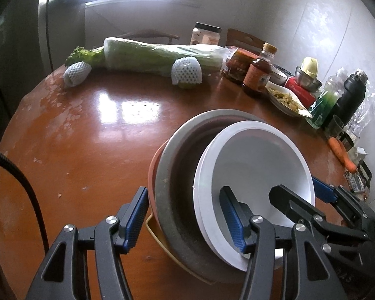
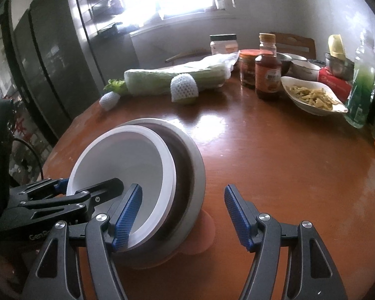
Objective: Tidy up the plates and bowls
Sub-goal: 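Hold the tilted steel bowl stack over the steel plate on the pink bowl, then lower the steel bowl stack onto the steel plate and open the right tool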
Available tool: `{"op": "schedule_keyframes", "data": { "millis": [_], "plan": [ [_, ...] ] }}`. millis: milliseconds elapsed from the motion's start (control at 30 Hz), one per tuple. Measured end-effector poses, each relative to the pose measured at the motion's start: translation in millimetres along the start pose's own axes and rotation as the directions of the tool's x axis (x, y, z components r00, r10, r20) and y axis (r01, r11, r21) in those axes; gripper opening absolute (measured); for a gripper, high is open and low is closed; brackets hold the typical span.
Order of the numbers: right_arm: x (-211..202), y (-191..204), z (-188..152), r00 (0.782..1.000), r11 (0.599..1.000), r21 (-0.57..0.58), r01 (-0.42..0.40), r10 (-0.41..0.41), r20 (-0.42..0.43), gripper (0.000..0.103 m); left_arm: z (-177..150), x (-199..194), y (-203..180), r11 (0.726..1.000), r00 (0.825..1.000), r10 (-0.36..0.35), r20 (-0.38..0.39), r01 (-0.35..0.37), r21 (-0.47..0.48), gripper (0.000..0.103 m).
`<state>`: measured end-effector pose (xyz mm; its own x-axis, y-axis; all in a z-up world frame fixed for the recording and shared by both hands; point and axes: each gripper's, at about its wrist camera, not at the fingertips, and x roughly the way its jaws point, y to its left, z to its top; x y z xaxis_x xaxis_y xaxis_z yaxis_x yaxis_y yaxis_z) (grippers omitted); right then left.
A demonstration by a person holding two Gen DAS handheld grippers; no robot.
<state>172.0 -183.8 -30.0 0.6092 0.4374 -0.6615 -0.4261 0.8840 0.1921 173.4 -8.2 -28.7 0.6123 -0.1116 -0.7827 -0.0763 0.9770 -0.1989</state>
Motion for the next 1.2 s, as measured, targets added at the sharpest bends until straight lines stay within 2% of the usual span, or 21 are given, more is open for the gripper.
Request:
{"op": "schedule_keyframes", "data": {
  "millis": [367,567,1200],
  "plan": [
    [-3.2,-3.5,-0.4,1.000,1.000,0.004,0.013,-0.013,0.005,0.070,-1.7,0.6,-4.1,1.000,1.000,0.002,0.006,-0.002,0.005,0.058],
    [-3.8,0.9,-0.6,1.000,1.000,-0.004,0.013,-0.013,0.006,0.070,-3.0,-0.6,-1.9,1.000,1.000,0.027,0.014,-0.027,0.015,0.058],
    [-10.7,13.3,2.1,0.993,0.993,-0.002,0.115,-0.115,0.020,0.070,-3.0,-18.6,-0.7,0.997,0.997,0.021,0.069,-0.025,0.067,0.058]
  ]
}}
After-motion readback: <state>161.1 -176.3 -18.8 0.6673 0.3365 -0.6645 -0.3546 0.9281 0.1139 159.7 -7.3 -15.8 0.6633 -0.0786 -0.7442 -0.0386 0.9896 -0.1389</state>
